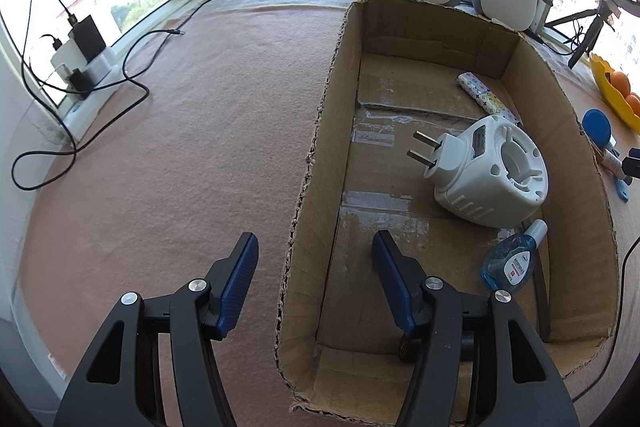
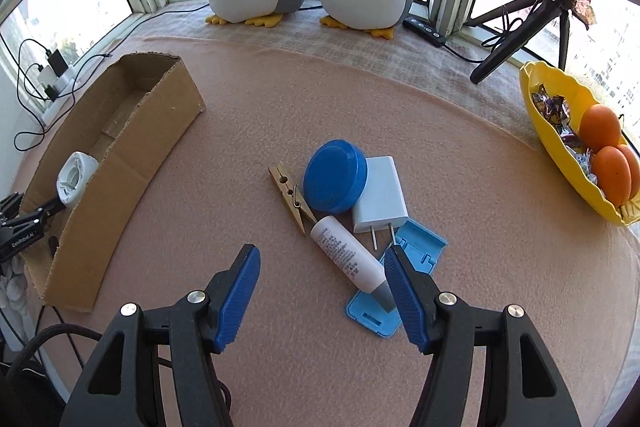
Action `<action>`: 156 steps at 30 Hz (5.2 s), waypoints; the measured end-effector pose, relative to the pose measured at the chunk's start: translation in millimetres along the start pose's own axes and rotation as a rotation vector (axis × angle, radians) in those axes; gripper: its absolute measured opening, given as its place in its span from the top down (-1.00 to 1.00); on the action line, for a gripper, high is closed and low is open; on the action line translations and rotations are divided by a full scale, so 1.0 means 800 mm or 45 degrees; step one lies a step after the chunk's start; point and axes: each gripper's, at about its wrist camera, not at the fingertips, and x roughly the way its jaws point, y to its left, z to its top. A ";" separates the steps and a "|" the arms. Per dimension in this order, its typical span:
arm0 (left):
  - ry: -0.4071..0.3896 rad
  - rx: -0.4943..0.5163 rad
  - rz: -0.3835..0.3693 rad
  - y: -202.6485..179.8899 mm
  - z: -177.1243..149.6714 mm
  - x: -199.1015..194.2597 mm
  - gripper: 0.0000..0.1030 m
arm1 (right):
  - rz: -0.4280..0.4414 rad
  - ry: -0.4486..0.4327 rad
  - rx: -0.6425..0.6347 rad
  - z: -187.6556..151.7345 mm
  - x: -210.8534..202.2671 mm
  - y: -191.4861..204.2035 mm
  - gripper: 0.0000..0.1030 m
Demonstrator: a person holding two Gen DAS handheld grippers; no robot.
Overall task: Organize rigid objects
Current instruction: 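Move the right gripper to the white lotion tube and close on it, then carry the lotion tube into the box and open the right gripper, then withdraw the right gripper and move it to the blue phone stand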
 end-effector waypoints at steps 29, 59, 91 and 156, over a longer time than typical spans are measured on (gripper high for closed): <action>0.000 -0.005 -0.006 0.000 -0.001 0.002 -0.16 | 0.021 0.214 0.032 -0.004 0.043 0.019 0.64; -0.009 -0.015 -0.021 -0.002 -0.002 0.002 -0.16 | 0.229 -0.171 0.032 0.077 -0.059 0.160 0.65; -0.016 -0.020 -0.031 -0.002 -0.001 0.002 -0.16 | 0.197 -0.113 -0.047 0.109 0.004 0.224 0.55; -0.021 -0.017 -0.030 -0.001 0.000 0.001 -0.16 | -0.104 0.022 0.597 -0.026 -0.012 -0.062 -0.31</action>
